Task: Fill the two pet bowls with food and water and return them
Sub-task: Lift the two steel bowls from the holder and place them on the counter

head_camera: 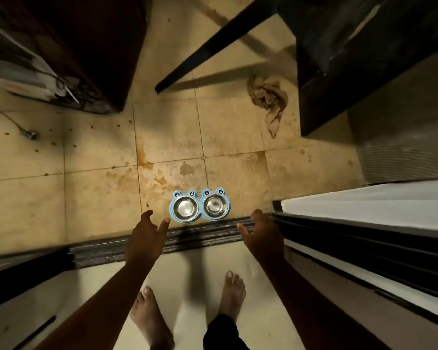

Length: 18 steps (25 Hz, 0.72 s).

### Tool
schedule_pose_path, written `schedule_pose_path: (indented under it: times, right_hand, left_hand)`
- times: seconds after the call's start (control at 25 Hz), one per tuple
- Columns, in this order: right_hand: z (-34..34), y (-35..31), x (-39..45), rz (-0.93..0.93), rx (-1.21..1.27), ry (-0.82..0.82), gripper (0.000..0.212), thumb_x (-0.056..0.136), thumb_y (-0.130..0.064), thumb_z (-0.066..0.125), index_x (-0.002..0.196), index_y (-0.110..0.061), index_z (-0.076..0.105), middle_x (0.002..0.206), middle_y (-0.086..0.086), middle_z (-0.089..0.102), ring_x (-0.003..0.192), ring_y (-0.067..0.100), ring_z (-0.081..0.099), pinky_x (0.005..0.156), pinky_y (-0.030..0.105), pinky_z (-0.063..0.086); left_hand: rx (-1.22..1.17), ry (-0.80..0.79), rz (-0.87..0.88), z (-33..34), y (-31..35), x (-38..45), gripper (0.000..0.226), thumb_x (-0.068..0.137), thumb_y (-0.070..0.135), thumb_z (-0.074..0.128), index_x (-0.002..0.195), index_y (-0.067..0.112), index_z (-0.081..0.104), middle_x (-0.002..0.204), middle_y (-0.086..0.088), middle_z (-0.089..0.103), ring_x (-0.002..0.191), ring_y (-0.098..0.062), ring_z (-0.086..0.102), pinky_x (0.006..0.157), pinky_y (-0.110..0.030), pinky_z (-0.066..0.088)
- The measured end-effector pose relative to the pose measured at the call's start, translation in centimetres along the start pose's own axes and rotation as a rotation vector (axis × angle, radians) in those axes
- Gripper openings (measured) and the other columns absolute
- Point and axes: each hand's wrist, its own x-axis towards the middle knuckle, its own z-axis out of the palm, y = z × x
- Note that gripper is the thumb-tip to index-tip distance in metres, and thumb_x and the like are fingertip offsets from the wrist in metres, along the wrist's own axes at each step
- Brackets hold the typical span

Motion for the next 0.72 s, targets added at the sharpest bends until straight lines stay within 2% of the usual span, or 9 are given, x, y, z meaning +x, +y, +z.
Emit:
schedule_pose_path:
  times: [0.12,0.24,0.32,0.4,0.52,0.64,0.72]
  right_hand:
    - [7.7,2.5,3.8,0.031,-0.034,-0.018,0.04,0.082,-0.046,0.074,0.096,-0.012,0.059,0.081,0.006,0.067,0.072,0.024,0.065,0.06,0.028,0.046]
    - [15.0,5.1,7.9,-0.043,-0.09,-0.04,0.04,0.08,-0.04,0.08,0.092,-0.006,0.062,0.077,0.011,0.067,0.065,0.026,0.066,0.055,0.025,0.039]
    - [18.4,5.9,10.5,-0.051,-0.045,-0.013,0.042,0.078,-0.037,0.082,0.093,-0.003,0.063,0.078,0.014,0.068,0.066,0.029,0.068,0.055,0.026,0.042]
    - [21.3,6.3,12.8,0.021,0.018,0.007,0.047,0.08,-0.038,0.081,0.102,-0.001,0.06,0.088,0.018,0.069,0.078,0.035,0.07,0.062,0.035,0.052]
    - [24.7,6.5,15.0,0.161,0.071,-0.03,0.05,0.081,-0.034,0.081,0.109,-0.002,0.055,0.102,0.019,0.069,0.094,0.039,0.069,0.077,0.043,0.055]
    - [26.0,6.4,15.2,0.215,0.131,0.036,0.038,0.081,-0.019,0.078,0.105,-0.002,0.055,0.099,0.02,0.069,0.092,0.04,0.069,0.077,0.044,0.056]
    - [25.7,6.2,15.0,0.21,0.164,0.081,0.03,0.081,-0.01,0.072,0.103,0.0,0.056,0.096,0.022,0.069,0.089,0.042,0.069,0.075,0.046,0.057]
  left_hand:
    - [-0.001,-0.085,-0.061,6.0,-3.9,5.8,0.071,0.09,0.059,0.048,0.143,0.012,0.034,0.098,-0.015,0.072,0.101,-0.035,0.065,0.089,-0.043,0.049]
    - [0.006,-0.102,-0.131,11.2,-6.7,12.1,0.078,0.088,0.063,0.047,0.144,0.012,0.032,0.111,-0.021,0.069,0.111,-0.039,0.061,0.092,-0.044,0.046]
    - [0.021,-0.091,-0.154,13.2,-7.7,15.4,0.084,0.085,0.067,0.049,0.145,0.011,0.031,0.117,-0.023,0.067,0.115,-0.04,0.059,0.095,-0.046,0.046]
    - [0.006,-0.097,-0.151,15.8,-8.4,18.1,0.085,0.084,0.064,0.053,0.145,0.009,0.029,0.121,-0.026,0.064,0.115,-0.041,0.059,0.093,-0.045,0.047]
    - [0.002,-0.09,-0.147,18.7,-8.9,21.0,0.076,0.085,0.052,0.063,0.137,0.005,0.034,0.123,-0.028,0.06,0.111,-0.044,0.059,0.081,-0.039,0.043]
    - [0.033,-0.045,-0.146,19.4,-9.0,21.7,0.052,0.085,0.028,0.068,0.12,0.003,0.039,0.113,-0.029,0.063,0.1,-0.045,0.061,0.072,-0.038,0.041]
    - [0.045,-0.006,-0.124,18.6,-8.7,21.4,0.043,0.083,0.022,0.068,0.114,0.006,0.043,0.103,-0.026,0.065,0.089,-0.043,0.063,0.069,-0.038,0.044]
